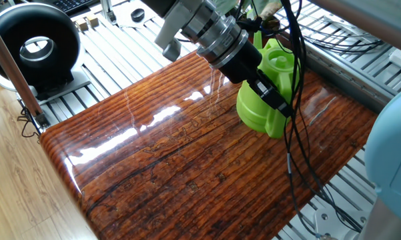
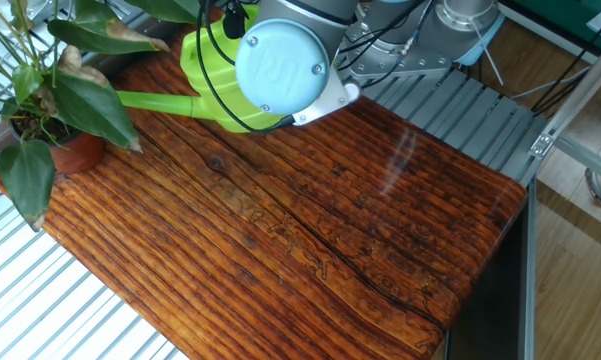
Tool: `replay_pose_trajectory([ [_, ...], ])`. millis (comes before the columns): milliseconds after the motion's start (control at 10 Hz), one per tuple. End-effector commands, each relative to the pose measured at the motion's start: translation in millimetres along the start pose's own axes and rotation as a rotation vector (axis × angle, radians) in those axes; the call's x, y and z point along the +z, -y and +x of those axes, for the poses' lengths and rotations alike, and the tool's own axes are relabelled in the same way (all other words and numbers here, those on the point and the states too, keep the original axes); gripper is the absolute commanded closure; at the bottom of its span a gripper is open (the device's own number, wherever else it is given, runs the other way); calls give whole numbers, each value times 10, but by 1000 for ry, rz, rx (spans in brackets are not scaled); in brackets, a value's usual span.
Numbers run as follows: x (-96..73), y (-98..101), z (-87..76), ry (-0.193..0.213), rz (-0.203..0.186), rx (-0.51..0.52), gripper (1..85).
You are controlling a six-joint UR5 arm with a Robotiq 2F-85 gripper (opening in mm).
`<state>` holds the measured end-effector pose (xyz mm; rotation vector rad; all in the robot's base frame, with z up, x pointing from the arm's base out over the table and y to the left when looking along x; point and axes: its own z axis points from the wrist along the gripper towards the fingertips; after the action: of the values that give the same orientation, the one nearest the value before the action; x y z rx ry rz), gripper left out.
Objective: Water the plant
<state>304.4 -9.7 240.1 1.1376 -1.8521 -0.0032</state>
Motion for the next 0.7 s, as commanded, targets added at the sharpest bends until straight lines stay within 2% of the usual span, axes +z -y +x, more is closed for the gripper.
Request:
replay_pose_trajectory([
  [0, -11, -22, 3, 17, -8, -21, 843],
  [600, -30, -52, 89, 28, -17, -44, 843],
])
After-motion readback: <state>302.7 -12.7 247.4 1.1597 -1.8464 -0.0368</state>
